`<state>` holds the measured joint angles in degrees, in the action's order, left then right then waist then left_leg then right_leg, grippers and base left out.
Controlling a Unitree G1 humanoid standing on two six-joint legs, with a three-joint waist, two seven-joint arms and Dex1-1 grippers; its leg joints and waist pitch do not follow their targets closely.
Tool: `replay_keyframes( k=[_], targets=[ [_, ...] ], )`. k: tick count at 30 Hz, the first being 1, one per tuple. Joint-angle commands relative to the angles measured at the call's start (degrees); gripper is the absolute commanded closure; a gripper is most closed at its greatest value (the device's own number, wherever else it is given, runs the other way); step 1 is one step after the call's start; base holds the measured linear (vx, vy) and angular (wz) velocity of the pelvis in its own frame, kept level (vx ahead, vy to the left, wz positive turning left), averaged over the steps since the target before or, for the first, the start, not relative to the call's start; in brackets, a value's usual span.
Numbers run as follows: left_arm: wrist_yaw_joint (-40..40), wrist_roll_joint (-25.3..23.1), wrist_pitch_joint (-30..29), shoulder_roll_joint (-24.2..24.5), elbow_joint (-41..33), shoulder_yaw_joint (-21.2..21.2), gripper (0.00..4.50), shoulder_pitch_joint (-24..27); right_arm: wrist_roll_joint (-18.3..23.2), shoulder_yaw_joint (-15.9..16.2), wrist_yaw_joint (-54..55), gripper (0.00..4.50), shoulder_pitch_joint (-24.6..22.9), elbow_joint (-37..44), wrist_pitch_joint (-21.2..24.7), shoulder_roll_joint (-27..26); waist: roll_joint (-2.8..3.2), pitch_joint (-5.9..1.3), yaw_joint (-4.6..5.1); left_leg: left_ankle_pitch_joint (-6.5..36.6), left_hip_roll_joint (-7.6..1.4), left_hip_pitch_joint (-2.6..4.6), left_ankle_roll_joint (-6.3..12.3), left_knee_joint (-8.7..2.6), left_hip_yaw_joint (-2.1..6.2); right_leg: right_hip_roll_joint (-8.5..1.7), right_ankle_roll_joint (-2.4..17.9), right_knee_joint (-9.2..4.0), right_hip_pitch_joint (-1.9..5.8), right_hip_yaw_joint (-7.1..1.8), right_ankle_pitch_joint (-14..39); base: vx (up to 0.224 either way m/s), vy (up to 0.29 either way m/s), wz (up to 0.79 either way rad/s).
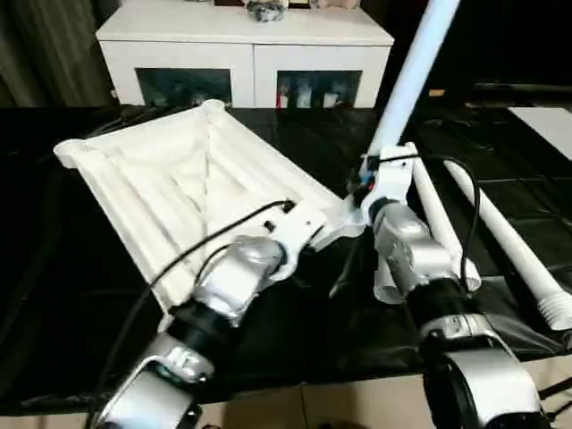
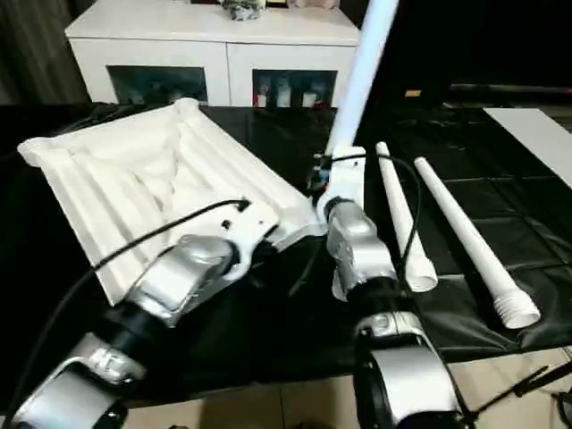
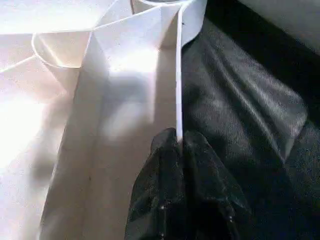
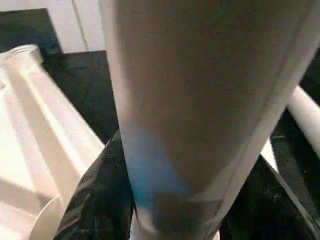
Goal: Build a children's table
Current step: Insert table leg to table base
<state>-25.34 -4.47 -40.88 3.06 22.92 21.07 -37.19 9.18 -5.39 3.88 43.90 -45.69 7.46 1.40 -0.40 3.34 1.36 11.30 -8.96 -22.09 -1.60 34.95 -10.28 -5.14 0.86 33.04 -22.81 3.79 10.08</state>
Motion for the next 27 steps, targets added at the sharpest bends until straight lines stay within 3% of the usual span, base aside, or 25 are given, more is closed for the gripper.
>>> replay_keyframes(
  k=[1,4,6,13,16,20,26,27],
  targets=[
    [3.8,-0.6,0.0,-0.7,-4.6,-3.5,4.5,-4.7,1.3,-1.6,2.2,2.66,-2.3,-7.7,2.1,-1.6,0.26,-3.94,-0.09,18.5,-3.73,0.87,-1.18,-5.52,1.94,-3.61,10.6,-3.46,2.07,-2.17,12.9,0.0,0.0,0.0],
    [4.1,-0.3,-1.3,-1.0,-5.3,-4.2,4.5,-4.6,1.5,-2.7,2.8,2.66,-1.0,-9.8,0.8,-2.0,0.25,-3.97,-0.09,20.4,-3.58,1.14,-0.86,-5.24,1.71,-3.73,10.0,-3.92,1.62,-2.1,17.0,0.0,0.0,0.0],
    [3.8,-0.5,-1.6,-0.4,-5.3,-4.2,4.5,-4.4,1.3,-3.1,2.8,2.66,0.0,-11.5,0.0,-2.3,0.21,-4.07,0.04,18.9,-3.61,0.76,-0.46,-5.24,1.71,-3.63,10.3,-3.63,1.77,-2.1,15.0,0.0,0.0,0.0],
    [3.3,-0.2,-2.4,-0.2,-5.6,-4.1,4.5,-4.3,-0.7,-1.6,-0.1,2.66,2.2,-14.3,-2.5,-2.7,0.45,-4.16,-0.02,15.9,-3.68,0.7,0.67,-5.08,1.42,-3.5,12.5,-3.12,2.01,-2.04,10.4,0.0,0.0,0.0],
    [3.0,-0.2,-2.5,-0.2,-5.8,-4.0,4.5,-4.2,-0.9,-2.1,-0.2,2.66,3.1,-15.2,-3.2,-2.7,0.44,-4.11,0.03,16.4,-3.71,0.9,0.59,-5.09,1.35,-3.4,12.8,-3.15,1.9,-2.07,10.6,0.0,0.0,0.0],
    [2.5,0.1,-2.3,-0.1,-5.8,-3.9,4.5,-4.1,-1.0,-2.6,-1.0,2.66,4.1,-16.2,-4.1,-2.3,0.47,-3.91,0.24,19.8,-3.69,1.02,-0.17,-5.19,1.45,-3.47,11.9,-3.65,1.64,-2.04,14.8,0.0,0.0,0.0],
    [2.1,0.3,-2.3,0.0,-6.0,-3.6,4.5,-4.0,-0.7,-3.0,-2.7,2.66,5.0,-16.9,-4.1,-2.1,0.52,-3.96,0.46,20.1,-3.71,0.98,-0.36,-5.23,1.49,-3.39,11.9,-3.58,1.59,-2.03,14.4,0.0,0.0,0.0],
    [2.0,0.3,-2.2,0.0,-6.0,-3.6,4.5,-4.1,-0.7,-3.1,-2.9,2.1,5.1,-16.9,-4.1,-2.1,0.49,-3.95,0.49,20.0,-3.7,0.96,-0.32,-5.23,1.49,-3.38,11.9,-3.58,1.58,-2.02,14.3,0.0,0.0,0.0]
  ],
)
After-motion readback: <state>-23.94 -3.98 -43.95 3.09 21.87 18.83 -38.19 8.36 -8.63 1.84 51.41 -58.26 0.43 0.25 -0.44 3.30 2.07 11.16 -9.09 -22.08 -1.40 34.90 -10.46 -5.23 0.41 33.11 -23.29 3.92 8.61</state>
